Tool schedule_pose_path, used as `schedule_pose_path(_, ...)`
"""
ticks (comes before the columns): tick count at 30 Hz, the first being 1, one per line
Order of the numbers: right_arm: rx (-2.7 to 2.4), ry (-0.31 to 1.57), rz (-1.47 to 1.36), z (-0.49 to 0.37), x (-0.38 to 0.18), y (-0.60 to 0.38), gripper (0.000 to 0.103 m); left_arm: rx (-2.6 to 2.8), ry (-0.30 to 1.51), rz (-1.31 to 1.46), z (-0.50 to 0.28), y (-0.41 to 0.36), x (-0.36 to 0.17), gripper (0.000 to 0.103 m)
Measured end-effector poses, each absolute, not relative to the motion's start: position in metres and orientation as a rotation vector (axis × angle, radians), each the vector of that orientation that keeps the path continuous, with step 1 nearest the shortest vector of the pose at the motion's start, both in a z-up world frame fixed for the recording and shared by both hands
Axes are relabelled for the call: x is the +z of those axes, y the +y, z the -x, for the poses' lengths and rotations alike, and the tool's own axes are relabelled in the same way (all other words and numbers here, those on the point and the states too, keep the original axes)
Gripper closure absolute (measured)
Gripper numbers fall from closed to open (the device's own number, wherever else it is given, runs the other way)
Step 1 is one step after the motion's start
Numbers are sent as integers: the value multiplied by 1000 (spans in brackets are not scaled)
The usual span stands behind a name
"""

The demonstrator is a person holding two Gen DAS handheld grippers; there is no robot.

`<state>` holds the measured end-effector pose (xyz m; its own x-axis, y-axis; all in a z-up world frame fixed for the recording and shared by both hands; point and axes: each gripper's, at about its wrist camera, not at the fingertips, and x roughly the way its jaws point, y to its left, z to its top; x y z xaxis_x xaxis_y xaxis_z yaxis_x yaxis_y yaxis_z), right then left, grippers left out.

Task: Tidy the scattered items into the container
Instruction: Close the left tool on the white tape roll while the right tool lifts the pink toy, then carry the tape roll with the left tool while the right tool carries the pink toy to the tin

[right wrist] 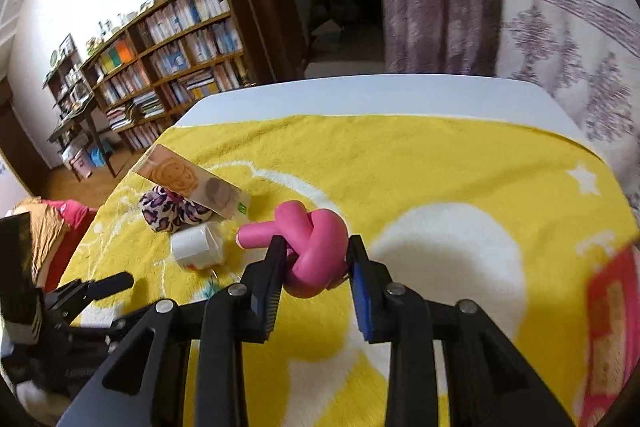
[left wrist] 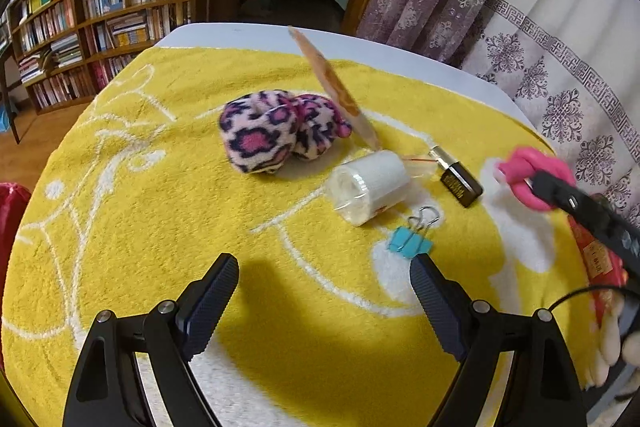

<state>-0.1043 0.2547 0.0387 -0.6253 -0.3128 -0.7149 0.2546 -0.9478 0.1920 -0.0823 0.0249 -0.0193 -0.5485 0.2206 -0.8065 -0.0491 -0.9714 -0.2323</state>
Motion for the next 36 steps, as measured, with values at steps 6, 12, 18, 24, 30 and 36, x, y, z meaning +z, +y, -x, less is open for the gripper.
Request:
schedule_pose_path(6, -2638, -152, -1082, 75, 48, 284, 69, 2661, -261, 1424, 93, 42, -7, 14)
schedule_pose_path(12, -2630, -206, -1033, 65, 49, 297, 69, 2707, -215, 1415, 112, 71, 0, 14)
schedule_pose_path(18, -2616, -270, -1027, 64, 47, 309, 69, 2772, -192, 1473, 136, 80, -14, 17)
schedule_pose_path(24, -2634, -309, -1001, 62, 49, 318, 69, 2763, -238, 1507, 137, 70, -27, 53)
schedule_pose_path(30, -2648, -323, -972, 60, 54, 319, 69, 2774, -275, 1400, 120, 67, -6, 53)
schedule_pose_path(36, -2664, -343, -944, 57, 58, 323, 69, 2756, -255, 1301, 104, 83, 22, 53)
